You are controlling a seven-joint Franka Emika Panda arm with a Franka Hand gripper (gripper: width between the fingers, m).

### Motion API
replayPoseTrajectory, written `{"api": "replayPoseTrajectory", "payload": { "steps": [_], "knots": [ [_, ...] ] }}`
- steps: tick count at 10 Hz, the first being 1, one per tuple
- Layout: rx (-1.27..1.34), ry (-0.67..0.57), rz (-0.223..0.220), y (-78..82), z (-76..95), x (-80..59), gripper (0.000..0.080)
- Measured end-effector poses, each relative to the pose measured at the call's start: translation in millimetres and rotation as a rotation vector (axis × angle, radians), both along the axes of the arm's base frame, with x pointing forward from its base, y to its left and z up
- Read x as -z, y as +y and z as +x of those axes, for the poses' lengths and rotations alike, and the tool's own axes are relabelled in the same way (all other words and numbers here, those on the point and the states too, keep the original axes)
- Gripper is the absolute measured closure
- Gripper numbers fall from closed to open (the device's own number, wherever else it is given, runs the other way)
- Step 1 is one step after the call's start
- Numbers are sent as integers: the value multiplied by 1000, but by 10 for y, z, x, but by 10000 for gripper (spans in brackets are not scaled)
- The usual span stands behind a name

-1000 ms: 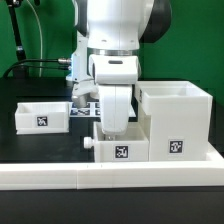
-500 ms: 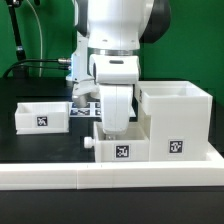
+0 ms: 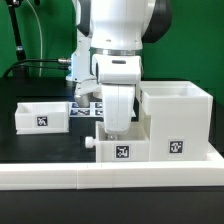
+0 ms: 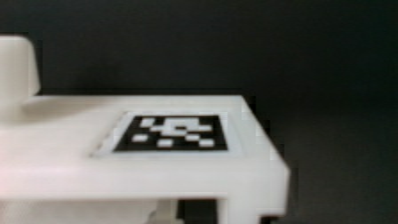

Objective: Assemble drawer

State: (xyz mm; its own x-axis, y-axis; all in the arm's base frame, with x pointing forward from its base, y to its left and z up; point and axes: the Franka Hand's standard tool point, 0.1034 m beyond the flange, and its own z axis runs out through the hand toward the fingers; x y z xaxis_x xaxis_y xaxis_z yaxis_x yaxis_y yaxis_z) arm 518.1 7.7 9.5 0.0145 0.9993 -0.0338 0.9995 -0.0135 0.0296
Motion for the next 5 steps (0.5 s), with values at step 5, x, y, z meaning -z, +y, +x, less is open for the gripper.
{"api": "replayPoseTrajectory", "payload": {
  "steps": [5],
  "knots": [
    [4,0,0,-19,2,3,757]
  ]
}}
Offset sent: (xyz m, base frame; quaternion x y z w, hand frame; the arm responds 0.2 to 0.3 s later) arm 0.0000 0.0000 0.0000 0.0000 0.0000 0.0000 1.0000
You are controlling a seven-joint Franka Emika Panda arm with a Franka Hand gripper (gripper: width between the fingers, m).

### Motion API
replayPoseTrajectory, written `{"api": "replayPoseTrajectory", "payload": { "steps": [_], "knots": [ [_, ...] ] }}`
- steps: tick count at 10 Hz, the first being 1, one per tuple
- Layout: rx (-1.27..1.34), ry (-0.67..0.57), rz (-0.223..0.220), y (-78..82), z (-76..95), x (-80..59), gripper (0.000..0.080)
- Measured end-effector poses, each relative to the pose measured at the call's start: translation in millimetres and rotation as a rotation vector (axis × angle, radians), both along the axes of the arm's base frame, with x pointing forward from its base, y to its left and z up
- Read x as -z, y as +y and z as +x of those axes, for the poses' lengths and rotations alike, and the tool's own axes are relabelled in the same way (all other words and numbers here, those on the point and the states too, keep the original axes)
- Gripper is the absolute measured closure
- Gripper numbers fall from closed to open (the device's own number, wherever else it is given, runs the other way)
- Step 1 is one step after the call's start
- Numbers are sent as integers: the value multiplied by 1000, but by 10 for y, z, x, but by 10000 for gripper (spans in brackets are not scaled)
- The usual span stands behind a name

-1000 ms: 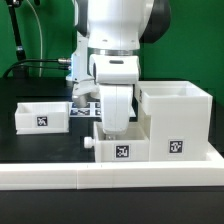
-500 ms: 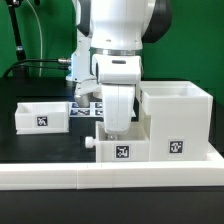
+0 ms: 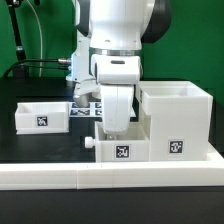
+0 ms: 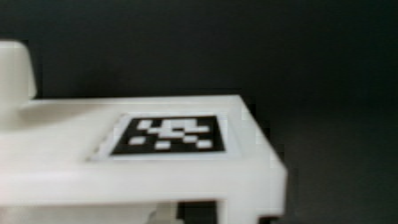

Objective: Assemble drawer

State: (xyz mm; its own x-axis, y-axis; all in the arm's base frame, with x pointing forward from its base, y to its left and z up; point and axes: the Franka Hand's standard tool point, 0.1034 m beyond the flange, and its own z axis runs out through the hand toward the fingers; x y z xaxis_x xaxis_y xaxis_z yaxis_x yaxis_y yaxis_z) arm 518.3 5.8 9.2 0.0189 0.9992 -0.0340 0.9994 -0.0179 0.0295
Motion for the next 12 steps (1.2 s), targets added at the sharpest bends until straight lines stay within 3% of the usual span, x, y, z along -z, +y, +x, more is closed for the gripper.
{"api": "replayPoseTrajectory", "payload": {
  "steps": [5,8,12],
  "knots": [
    [-19,-8,3,-66,-35,18,757],
    [12,-7,7,24,-24,19,757],
    [31,4,3,15,1,10,757]
  ]
}}
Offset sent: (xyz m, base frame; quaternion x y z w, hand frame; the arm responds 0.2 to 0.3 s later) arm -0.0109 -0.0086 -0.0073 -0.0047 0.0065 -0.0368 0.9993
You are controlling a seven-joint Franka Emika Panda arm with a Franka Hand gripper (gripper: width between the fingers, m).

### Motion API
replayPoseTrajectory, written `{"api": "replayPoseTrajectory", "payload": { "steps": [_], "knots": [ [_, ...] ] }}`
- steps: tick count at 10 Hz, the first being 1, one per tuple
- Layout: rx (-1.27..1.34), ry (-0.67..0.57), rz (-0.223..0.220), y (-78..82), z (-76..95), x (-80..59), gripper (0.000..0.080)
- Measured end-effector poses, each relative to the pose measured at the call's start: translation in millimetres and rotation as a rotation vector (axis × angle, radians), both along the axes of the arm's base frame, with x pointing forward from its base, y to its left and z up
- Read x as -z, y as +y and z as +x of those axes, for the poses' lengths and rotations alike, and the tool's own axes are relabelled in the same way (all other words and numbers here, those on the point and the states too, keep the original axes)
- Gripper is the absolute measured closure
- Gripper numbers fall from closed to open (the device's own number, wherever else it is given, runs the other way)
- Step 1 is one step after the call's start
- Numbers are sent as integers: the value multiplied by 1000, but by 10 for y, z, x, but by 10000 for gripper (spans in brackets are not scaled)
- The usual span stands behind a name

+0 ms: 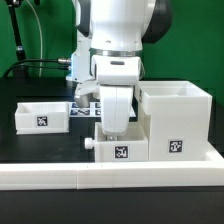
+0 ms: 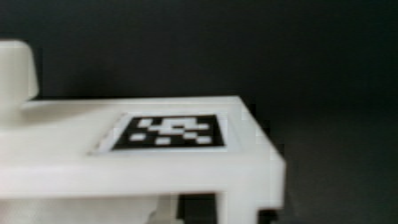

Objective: Assemble drawer

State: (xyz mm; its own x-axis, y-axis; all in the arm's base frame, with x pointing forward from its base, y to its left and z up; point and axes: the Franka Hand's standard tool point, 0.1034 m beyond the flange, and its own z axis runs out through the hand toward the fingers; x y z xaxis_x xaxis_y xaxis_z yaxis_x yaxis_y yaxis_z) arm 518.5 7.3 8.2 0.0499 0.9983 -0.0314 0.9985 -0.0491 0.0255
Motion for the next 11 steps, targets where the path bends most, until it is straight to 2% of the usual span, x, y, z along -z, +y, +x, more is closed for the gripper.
{"api": "replayPoseTrajectory", "payload": {
  "steps": [4,10,11],
  "knots": [
    [2,-27,1,15,2,5,757],
    [8,47,-19,-38,-34,4,756],
    [1,46,-17,6,-30,2,756]
  ]
}}
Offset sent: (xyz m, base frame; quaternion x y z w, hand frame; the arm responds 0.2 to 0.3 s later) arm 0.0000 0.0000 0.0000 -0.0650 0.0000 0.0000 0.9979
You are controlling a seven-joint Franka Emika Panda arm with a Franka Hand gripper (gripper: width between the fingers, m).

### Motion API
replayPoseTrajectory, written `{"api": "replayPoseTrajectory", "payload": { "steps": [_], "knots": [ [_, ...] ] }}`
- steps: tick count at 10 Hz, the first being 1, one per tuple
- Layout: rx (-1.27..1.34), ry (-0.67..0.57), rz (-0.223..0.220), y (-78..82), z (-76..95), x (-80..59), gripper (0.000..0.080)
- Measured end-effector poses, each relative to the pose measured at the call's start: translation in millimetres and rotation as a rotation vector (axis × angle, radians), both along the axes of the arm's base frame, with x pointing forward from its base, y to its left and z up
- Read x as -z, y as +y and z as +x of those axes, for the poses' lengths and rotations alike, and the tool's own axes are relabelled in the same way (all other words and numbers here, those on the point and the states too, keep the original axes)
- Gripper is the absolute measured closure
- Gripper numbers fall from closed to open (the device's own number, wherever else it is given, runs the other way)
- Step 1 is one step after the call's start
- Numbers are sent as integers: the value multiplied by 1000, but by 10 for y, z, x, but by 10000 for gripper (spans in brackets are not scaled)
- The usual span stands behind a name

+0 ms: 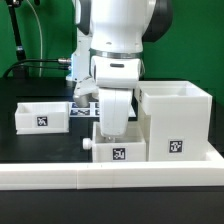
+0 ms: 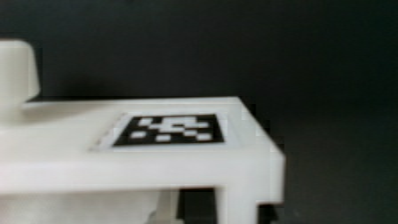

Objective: Assemble drawer

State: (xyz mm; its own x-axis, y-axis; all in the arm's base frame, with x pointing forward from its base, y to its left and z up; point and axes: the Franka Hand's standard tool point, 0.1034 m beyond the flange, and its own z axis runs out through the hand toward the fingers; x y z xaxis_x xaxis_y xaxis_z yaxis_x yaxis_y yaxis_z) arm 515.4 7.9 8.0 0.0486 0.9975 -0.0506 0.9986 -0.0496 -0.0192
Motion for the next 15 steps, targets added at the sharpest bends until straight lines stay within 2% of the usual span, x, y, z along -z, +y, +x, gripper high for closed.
{"api": "replayPoseTrajectory", "payload": {
  "steps": [2,12,13,14,15],
  "knots": [
    [-10,-4,2,58,3,-3,756],
    [8,2,-16,68,52,-27,756],
    [9,2,-16,61,53,-30,681],
    [10,-1,-16,58,63,-47,498],
    [11,-6,-15,64,78,-72,362]
  ]
}}
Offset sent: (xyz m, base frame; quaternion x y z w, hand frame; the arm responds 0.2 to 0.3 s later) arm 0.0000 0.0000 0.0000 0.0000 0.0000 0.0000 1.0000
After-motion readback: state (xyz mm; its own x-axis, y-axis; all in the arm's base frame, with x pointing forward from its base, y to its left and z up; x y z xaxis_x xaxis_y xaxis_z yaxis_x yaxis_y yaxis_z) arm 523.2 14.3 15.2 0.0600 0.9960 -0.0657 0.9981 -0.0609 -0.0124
